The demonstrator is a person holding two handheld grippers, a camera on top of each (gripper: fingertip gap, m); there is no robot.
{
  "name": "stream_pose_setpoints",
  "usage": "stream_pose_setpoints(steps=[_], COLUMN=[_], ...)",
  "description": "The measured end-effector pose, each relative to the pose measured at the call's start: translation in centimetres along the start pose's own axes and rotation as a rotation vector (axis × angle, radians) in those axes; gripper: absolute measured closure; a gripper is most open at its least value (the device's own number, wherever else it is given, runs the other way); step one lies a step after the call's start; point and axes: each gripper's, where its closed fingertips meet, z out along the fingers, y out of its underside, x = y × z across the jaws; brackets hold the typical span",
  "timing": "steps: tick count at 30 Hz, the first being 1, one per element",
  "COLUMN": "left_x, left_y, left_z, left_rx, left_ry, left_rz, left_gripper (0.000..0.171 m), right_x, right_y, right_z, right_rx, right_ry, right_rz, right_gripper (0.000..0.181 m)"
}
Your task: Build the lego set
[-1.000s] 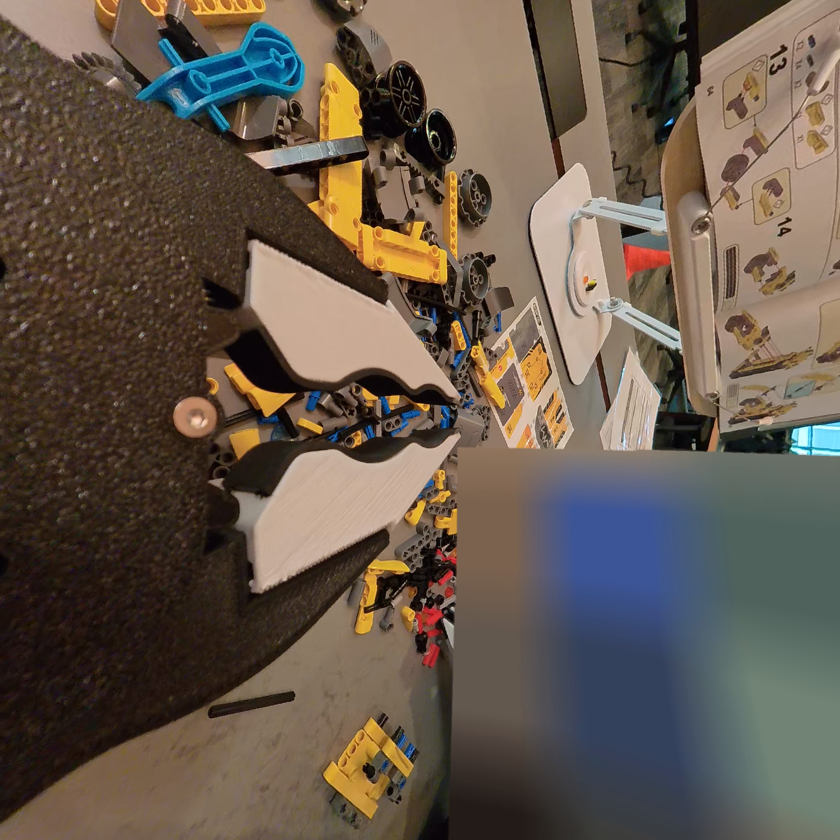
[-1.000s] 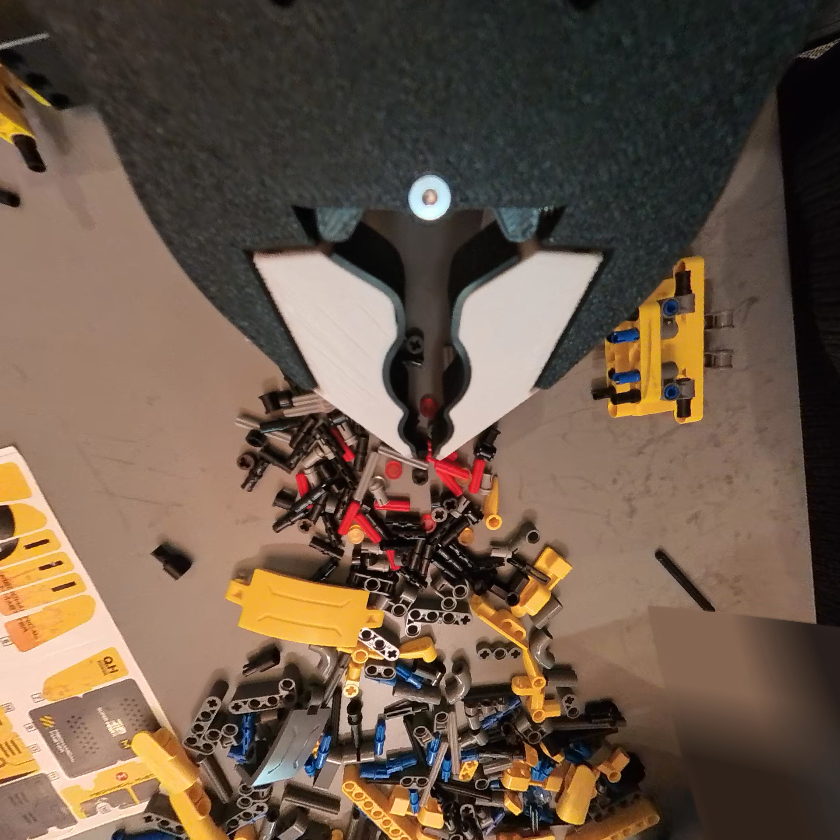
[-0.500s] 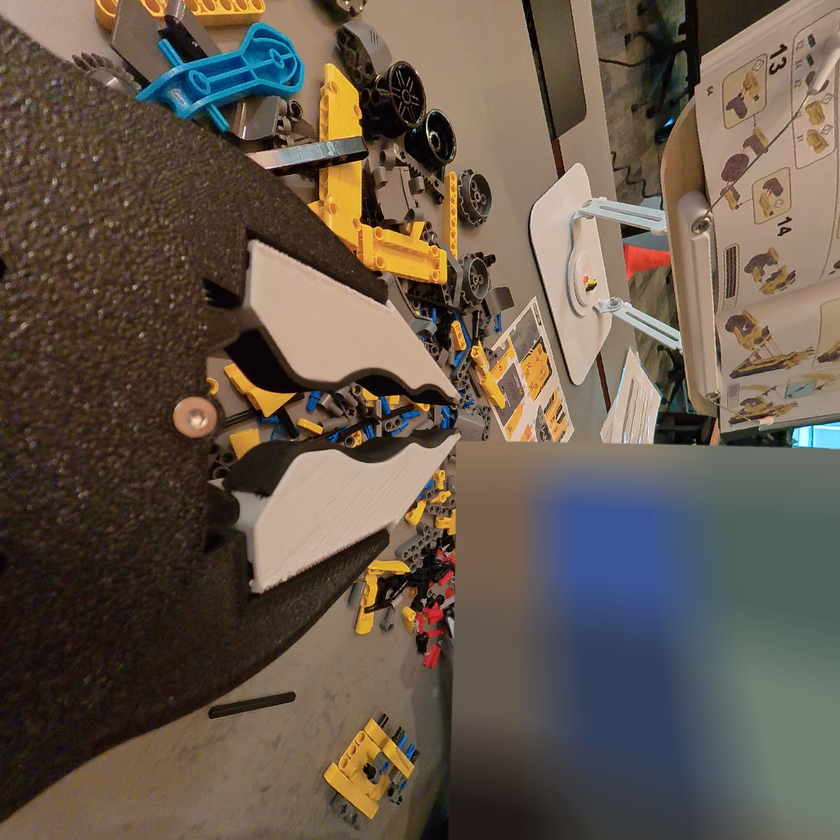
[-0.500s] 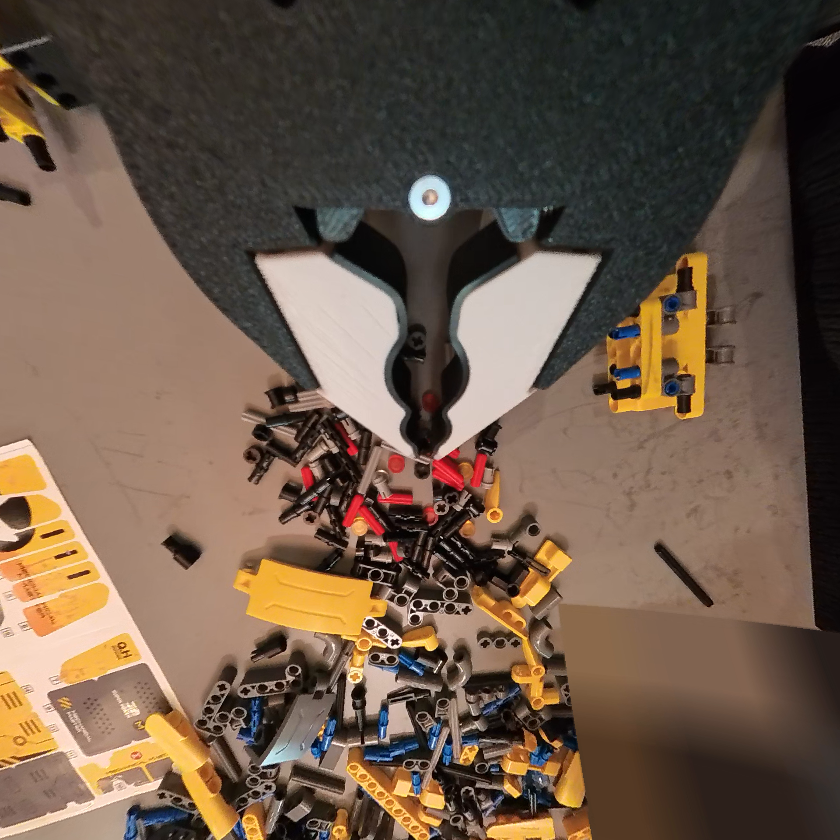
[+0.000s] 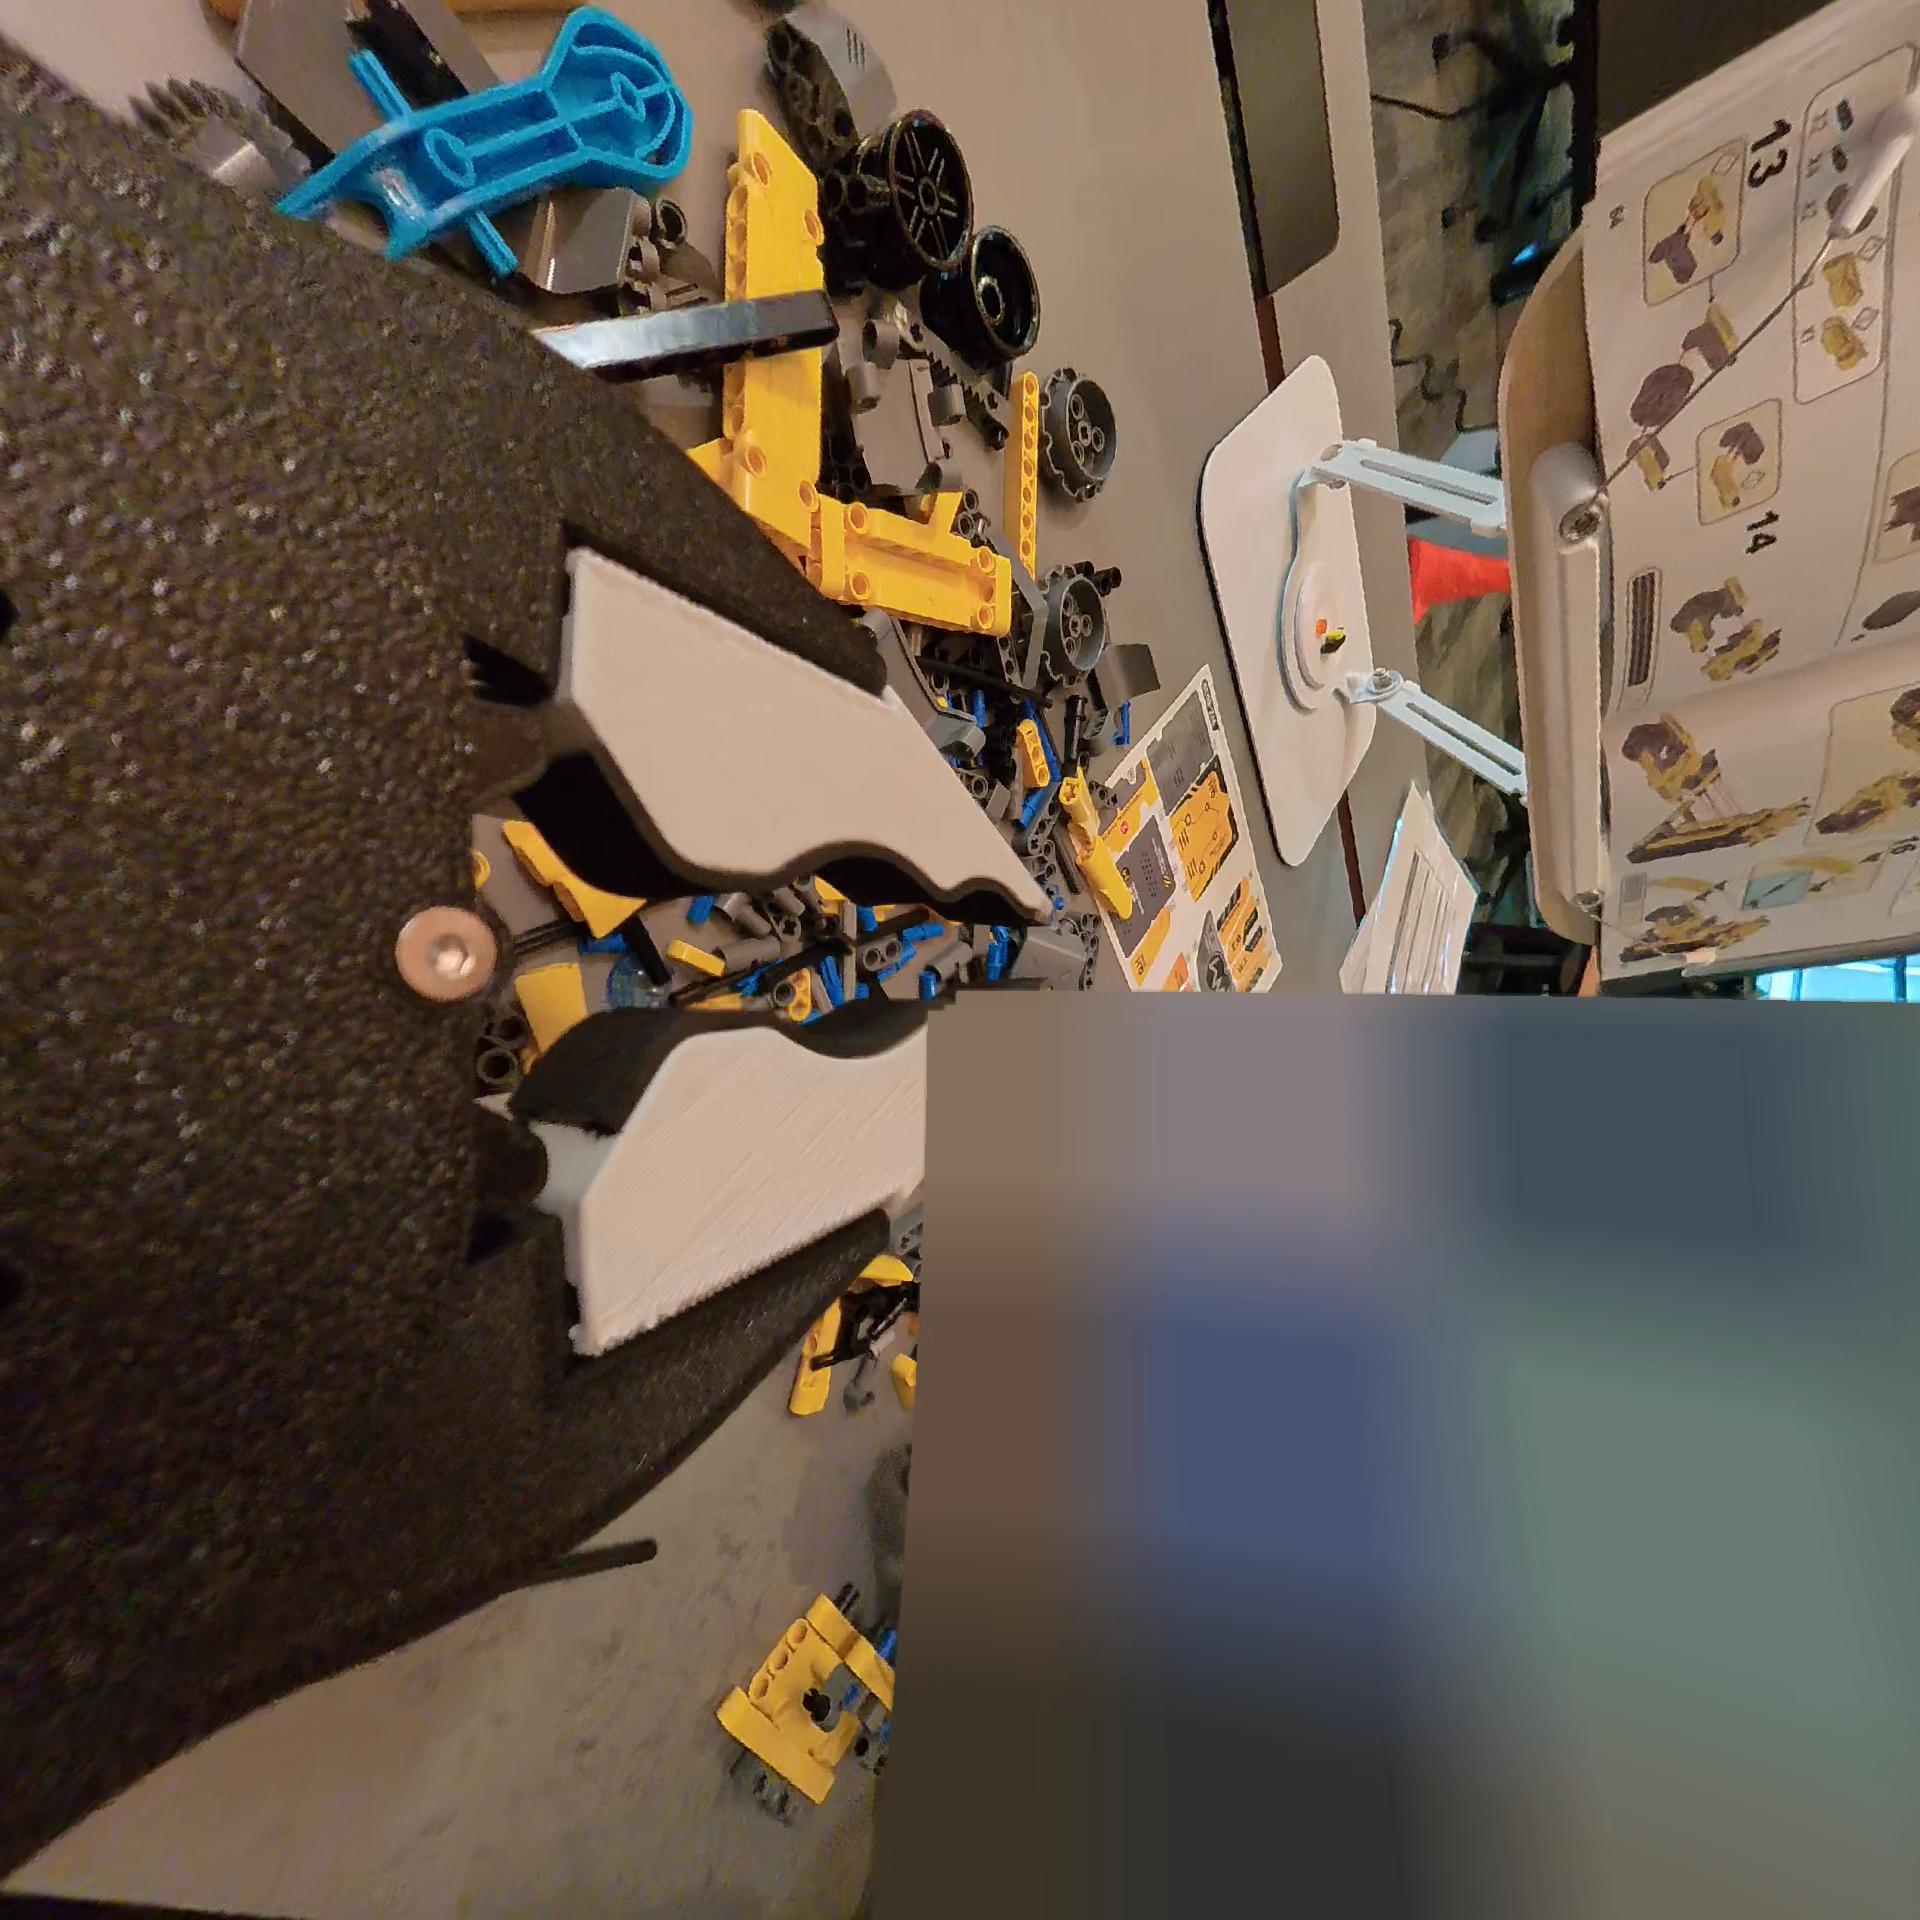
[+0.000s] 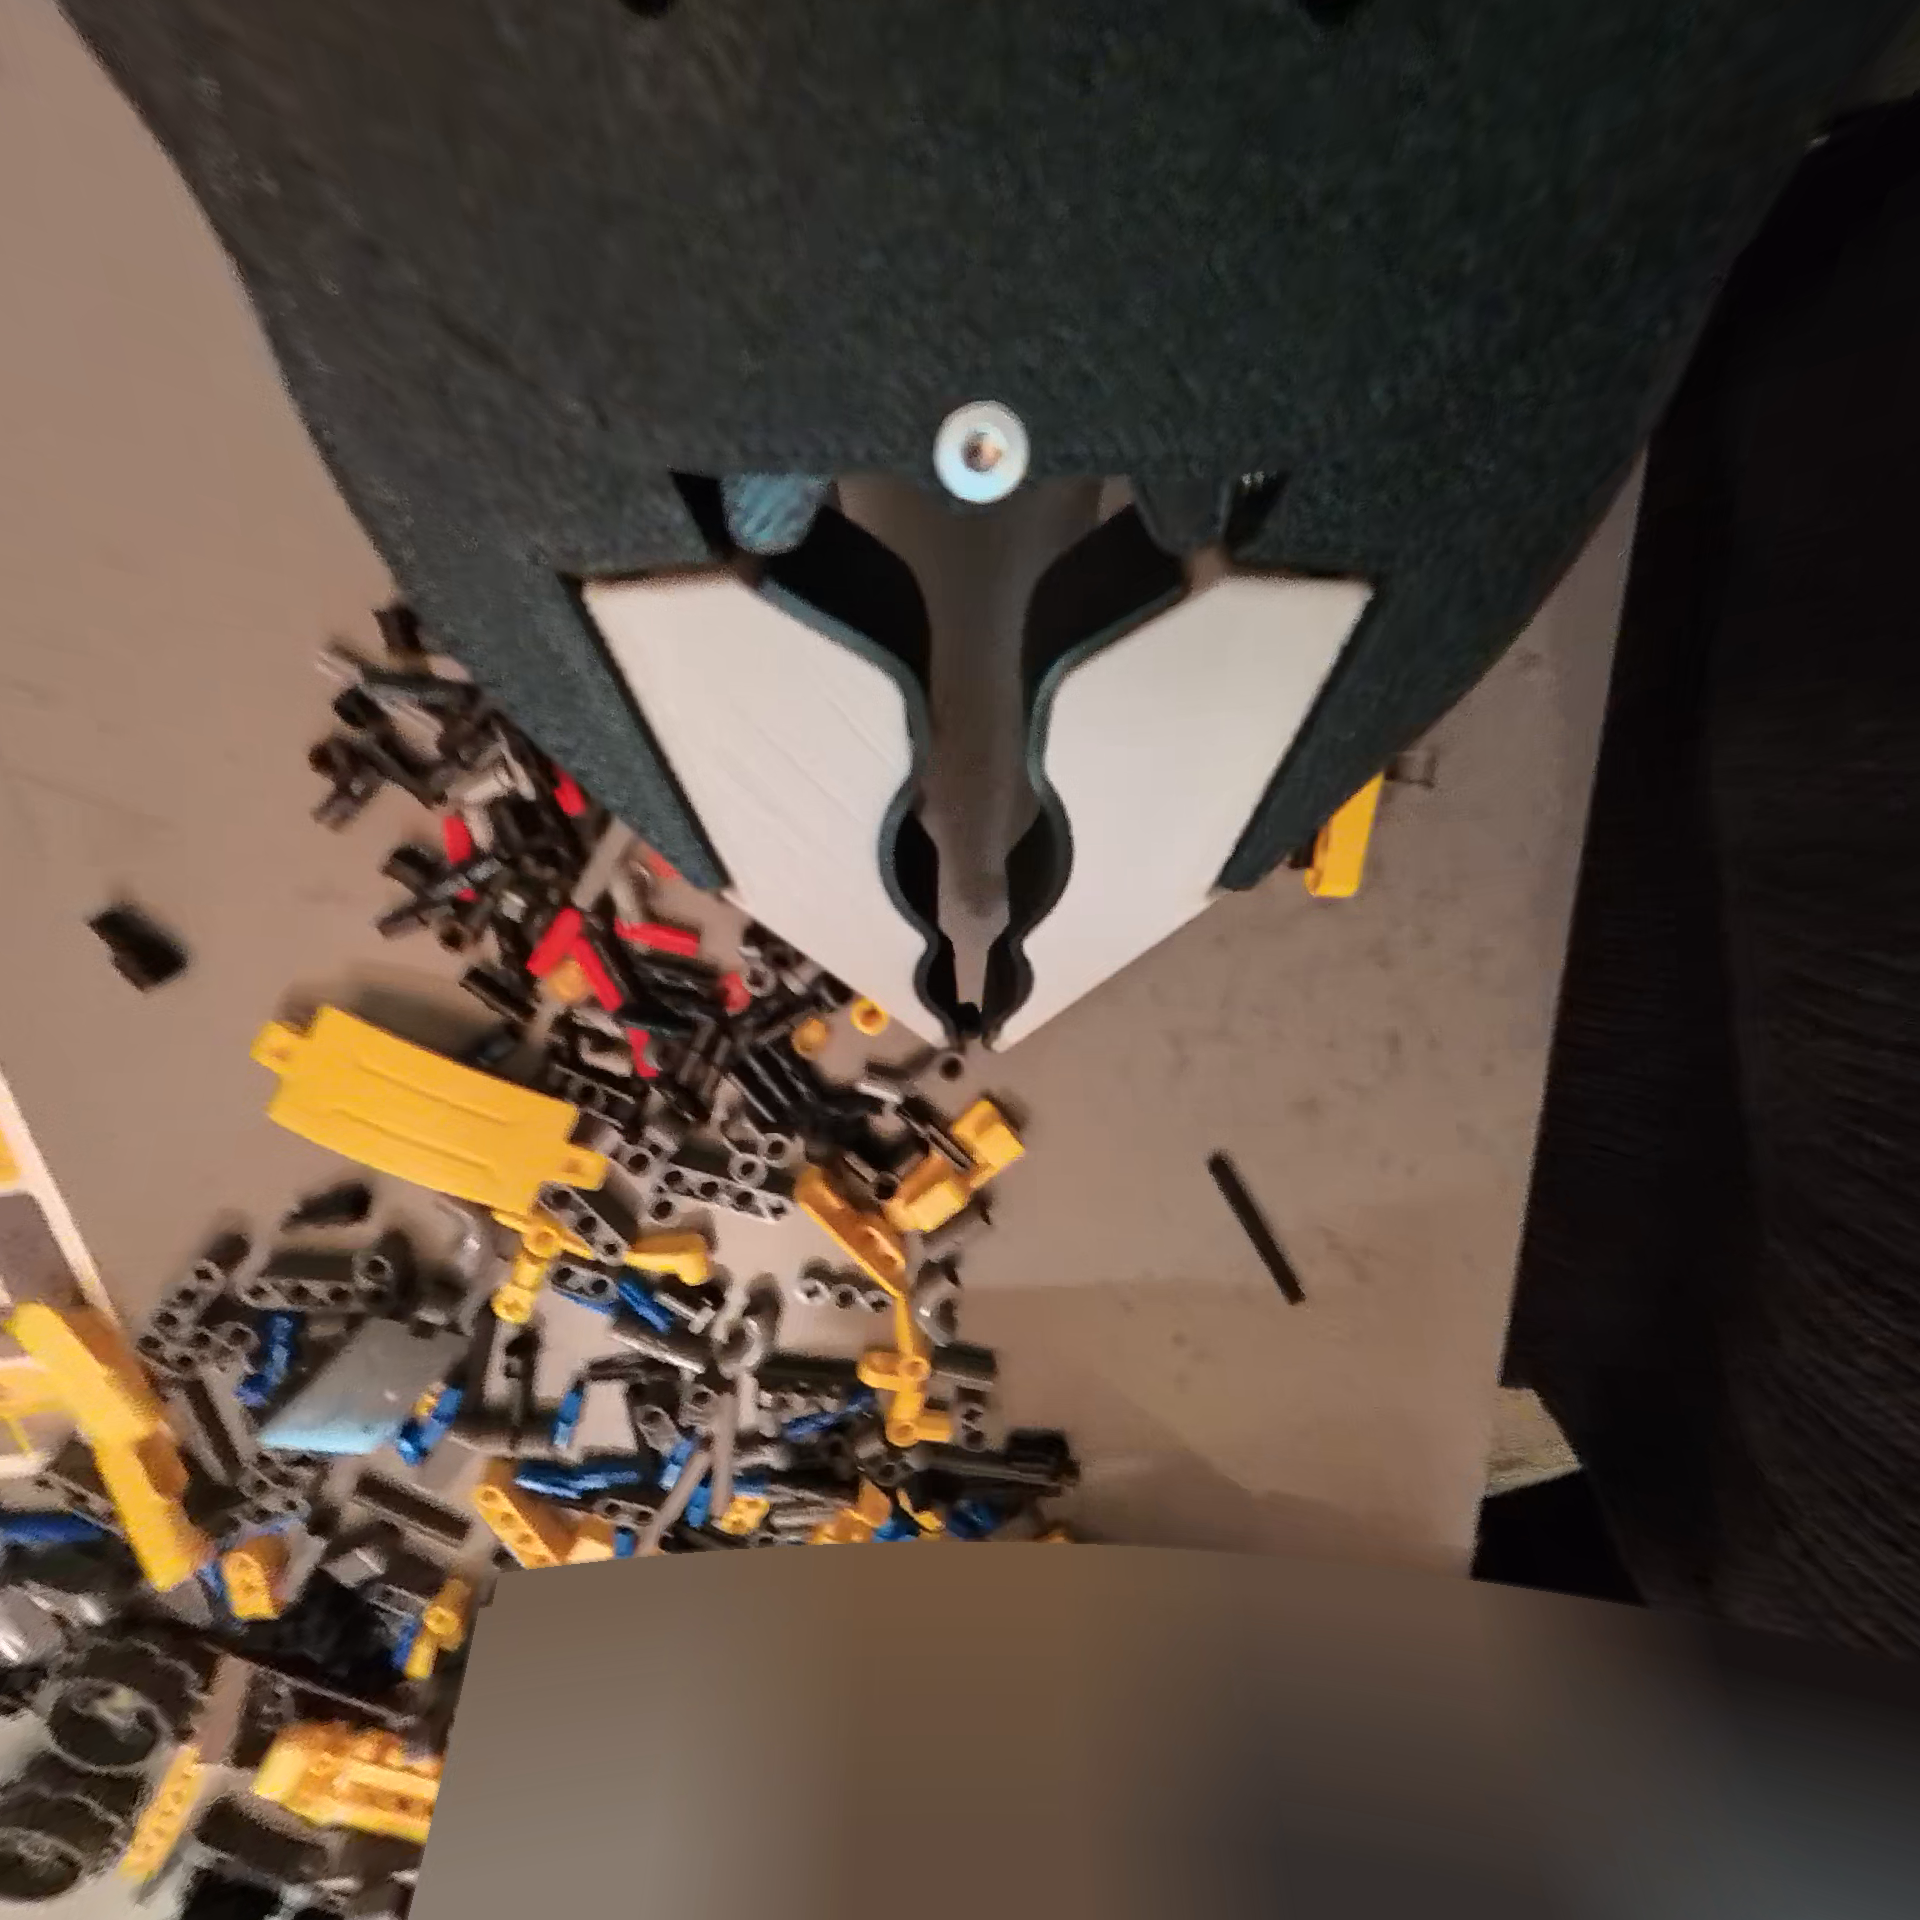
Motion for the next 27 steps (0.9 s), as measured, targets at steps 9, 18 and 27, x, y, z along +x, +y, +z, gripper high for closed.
stream_pose_setpoints(steps=[9, 18, 27], left_x=[0.2, 0.8, 0.7], left_y=[-1.1, -1.1, -1.1], left_z=[-0.9, -1.2, -1.4], left_rx=[0.08, 0.093, 0.096], left_ry=[0.071, 0.089, 0.079], left_rz=[-0.11, -0.107, -0.104], left_gripper=[0.162, 0.162, 0.162], right_x=[-5.9, -9.0, -8.9], right_y=[-7.2, -6.6, -5.2], right_z=[2.0, 9.6, 10.5], right_rx=[0.197, -0.109, -0.216], right_ry=[-0.186, -0.081, -0.01], right_rz=[-0.134, -0.372, -0.43], right_gripper=[0.177, 0.177, 0.173])
